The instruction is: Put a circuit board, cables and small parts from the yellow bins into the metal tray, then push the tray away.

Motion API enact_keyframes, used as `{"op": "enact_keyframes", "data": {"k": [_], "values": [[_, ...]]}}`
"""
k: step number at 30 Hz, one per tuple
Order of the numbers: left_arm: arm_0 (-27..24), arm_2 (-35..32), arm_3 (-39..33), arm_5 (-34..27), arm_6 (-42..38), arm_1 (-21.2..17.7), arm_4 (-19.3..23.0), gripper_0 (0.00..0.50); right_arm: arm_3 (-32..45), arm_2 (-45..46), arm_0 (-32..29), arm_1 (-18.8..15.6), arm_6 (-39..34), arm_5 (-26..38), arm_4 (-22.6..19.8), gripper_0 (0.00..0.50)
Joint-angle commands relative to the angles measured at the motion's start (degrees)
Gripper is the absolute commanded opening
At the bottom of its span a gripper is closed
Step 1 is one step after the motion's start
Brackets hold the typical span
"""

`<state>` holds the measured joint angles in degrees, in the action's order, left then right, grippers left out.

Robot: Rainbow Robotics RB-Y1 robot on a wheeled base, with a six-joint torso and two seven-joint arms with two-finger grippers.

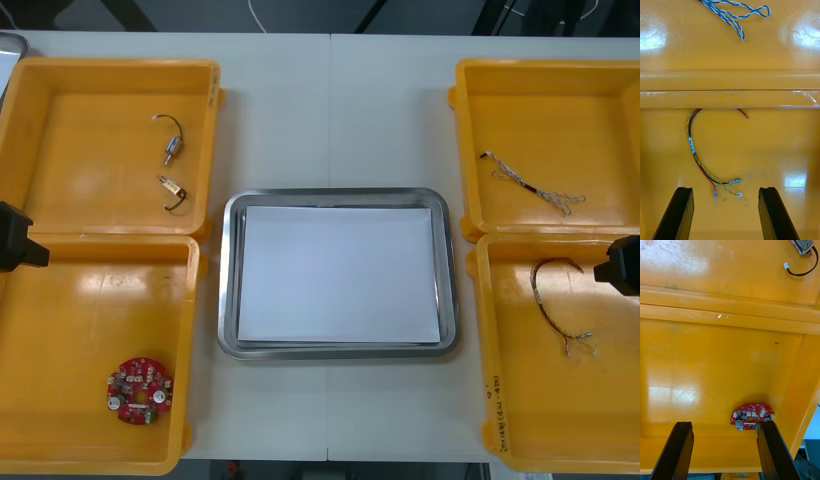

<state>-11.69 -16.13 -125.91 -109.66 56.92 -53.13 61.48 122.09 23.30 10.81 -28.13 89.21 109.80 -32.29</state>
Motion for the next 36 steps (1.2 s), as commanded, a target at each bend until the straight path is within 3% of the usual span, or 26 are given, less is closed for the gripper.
{"op": "enact_keyframes", "data": {"k": [1,36], "values": [[0.7,-1.4,-1.4,-0.3,-0.7,-2.2,0.2,0.500,0.7,-0.7,-0.8,-0.2,-1.1,0.2,-0.5,0.500],[0.7,-1.4,-1.4,-0.3,-0.7,-2.2,0.2,0.500,0.7,-0.7,-0.8,-0.2,-1.1,0.2,-0.5,0.500]]}}
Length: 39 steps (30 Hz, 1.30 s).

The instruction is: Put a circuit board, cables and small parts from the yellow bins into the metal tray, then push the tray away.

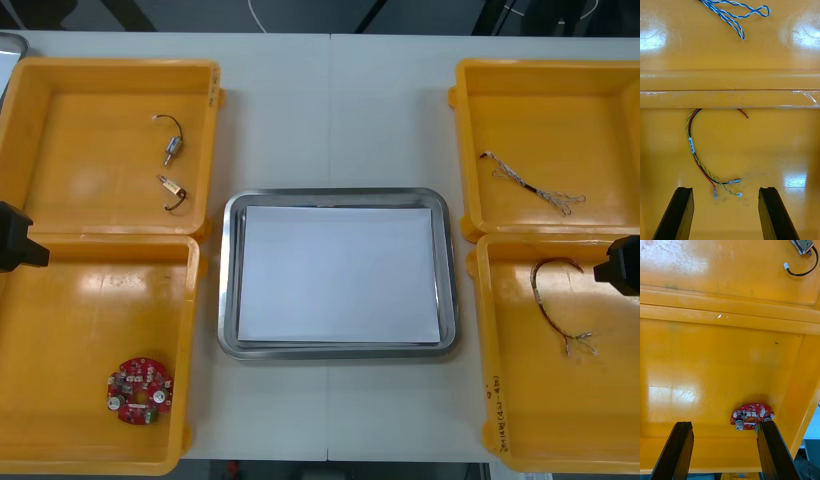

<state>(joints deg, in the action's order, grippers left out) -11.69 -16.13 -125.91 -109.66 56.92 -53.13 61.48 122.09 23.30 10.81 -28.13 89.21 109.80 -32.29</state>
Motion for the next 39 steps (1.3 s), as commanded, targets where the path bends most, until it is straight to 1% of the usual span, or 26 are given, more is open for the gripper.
{"op": "enact_keyframes", "data": {"k": [1,39], "values": [[0.7,-1.4,-1.4,-0.3,-0.7,-2.2,0.2,0.500,0.7,-0.7,-0.8,-0.2,-1.1,0.2,-0.5,0.500],[0.7,-1.4,-1.4,-0.3,-0.7,-2.2,0.2,0.500,0.7,-0.7,-0.8,-0.2,-1.1,0.2,-0.5,0.500]]}}
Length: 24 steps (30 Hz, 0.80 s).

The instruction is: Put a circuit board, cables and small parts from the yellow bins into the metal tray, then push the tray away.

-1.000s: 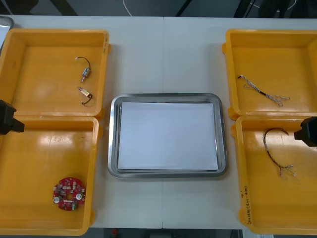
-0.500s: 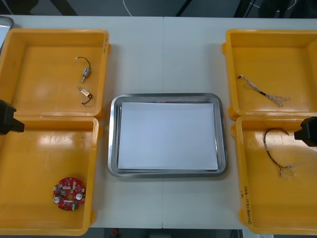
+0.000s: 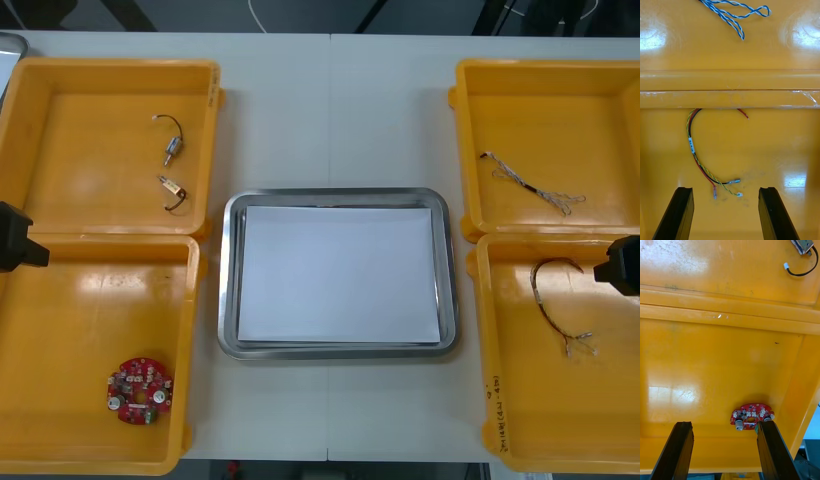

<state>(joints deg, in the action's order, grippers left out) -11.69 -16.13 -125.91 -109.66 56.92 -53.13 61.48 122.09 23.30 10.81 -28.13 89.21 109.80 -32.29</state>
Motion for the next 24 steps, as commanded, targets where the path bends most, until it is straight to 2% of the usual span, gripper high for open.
{"op": "enact_keyframes", "data": {"k": [1,24], "values": [[0.7,-1.4,-1.4,-0.3,-0.7,-2.2,0.2,0.500,0.7,-0.7,-0.8,-0.2,-1.1,0.2,-0.5,0.500],[0.7,-1.4,-1.4,-0.3,-0.7,-2.2,0.2,0.500,1.2,-0.4,-1.9,-1.0,-1.2,0.2,-0.4,0.500]]}}
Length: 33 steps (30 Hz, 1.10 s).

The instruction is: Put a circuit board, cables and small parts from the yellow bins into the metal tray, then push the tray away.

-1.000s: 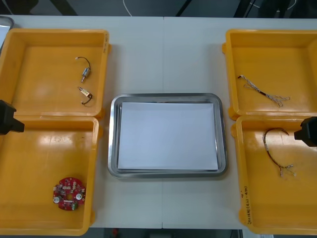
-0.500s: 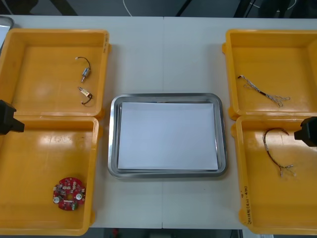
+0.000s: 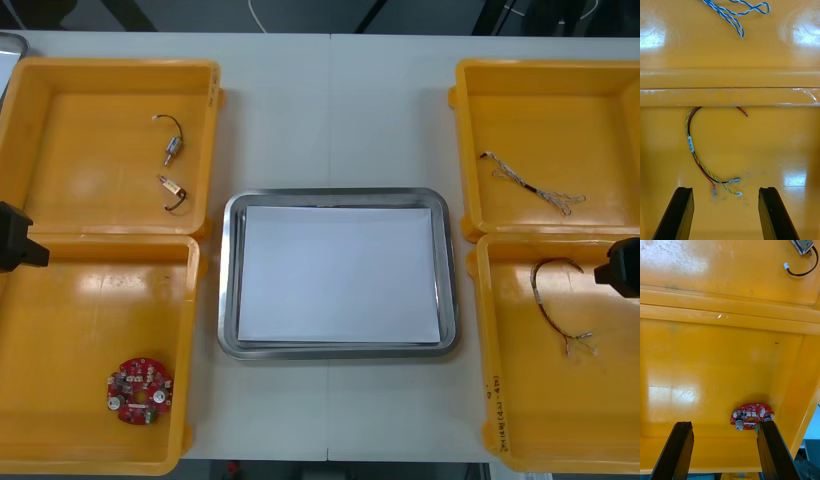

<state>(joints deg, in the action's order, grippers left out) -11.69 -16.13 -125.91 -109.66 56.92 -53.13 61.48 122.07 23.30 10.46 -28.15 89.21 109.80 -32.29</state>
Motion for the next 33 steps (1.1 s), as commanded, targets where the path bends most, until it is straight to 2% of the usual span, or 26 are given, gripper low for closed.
{"op": "enact_keyframes", "data": {"k": [1,14,24,33], "values": [[2.6,0.0,-0.8,-0.3,-1.9,-1.2,0.5,0.500,1.2,-0.4,-1.7,-0.9,-1.2,0.2,-0.4,0.500],[5.2,0.0,-3.6,-0.3,-2.2,-1.7,1.9,0.500,4.3,-1.5,-5.4,1.1,-1.5,0.2,-0.8,0.500],[12.7,0.0,-8.8,6.5,-2.3,-1.7,1.7,0.500,5.3,-2.9,-7.6,4.0,-1.8,0.2,0.0,0.500],[21.8,0.1,-13.1,15.9,-1.9,-1.7,0.3,0.500,5.2,-7.2,-7.8,4.2,-2.6,-5.4,1.9,0.500]]}}
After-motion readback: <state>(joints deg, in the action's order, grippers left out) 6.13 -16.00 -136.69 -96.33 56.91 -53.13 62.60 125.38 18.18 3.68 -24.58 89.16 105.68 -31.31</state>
